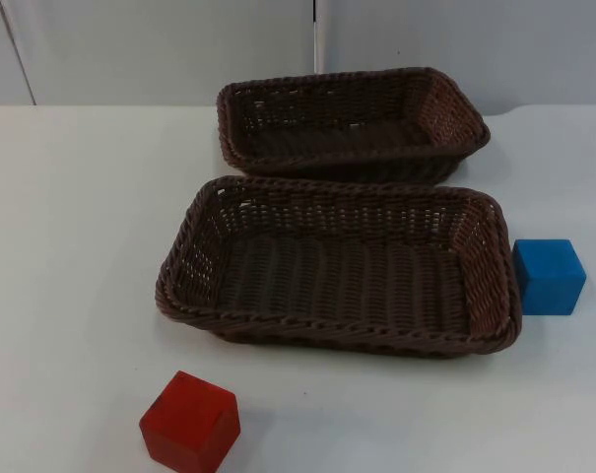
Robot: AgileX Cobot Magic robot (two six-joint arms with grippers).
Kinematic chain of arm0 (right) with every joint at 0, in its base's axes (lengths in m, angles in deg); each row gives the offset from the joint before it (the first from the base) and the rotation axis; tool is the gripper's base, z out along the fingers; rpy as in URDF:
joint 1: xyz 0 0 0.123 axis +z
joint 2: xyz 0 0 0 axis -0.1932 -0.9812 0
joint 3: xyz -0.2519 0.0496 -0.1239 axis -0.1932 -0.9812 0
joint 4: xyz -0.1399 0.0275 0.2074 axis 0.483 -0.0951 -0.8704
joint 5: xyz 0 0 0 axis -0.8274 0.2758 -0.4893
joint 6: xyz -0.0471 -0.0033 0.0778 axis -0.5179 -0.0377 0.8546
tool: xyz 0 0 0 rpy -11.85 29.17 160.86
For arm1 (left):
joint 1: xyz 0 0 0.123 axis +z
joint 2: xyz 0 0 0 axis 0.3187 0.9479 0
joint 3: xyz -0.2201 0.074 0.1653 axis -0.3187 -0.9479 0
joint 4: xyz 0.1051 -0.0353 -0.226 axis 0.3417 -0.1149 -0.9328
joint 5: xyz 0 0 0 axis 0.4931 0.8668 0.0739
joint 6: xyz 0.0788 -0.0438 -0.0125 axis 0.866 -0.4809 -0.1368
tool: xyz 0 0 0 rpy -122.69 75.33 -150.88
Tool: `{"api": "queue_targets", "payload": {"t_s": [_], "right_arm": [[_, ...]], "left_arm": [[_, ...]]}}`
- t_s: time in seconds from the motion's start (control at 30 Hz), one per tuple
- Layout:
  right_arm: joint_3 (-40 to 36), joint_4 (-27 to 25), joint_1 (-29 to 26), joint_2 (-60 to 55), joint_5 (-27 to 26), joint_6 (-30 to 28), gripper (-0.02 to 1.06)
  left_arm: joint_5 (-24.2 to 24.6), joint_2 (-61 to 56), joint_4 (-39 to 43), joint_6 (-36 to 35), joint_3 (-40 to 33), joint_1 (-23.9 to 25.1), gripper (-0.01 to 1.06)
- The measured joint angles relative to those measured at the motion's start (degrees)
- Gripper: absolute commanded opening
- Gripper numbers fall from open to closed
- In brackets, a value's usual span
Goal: Pick up one cube with the left hand and place it into the upper basket. Pick up one cube with the right hand and place it into the lower basket.
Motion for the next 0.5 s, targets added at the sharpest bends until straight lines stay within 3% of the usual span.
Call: {"api": "queue_targets", "payload": {"t_s": [0.5], "right_arm": [[0.0, 0.0, 0.0, 0.0, 0.0, -0.1, 1.05]], "left_arm": [[0.0, 2.4, 0.0, 0.0, 0.0, 0.0, 1.05]]}}
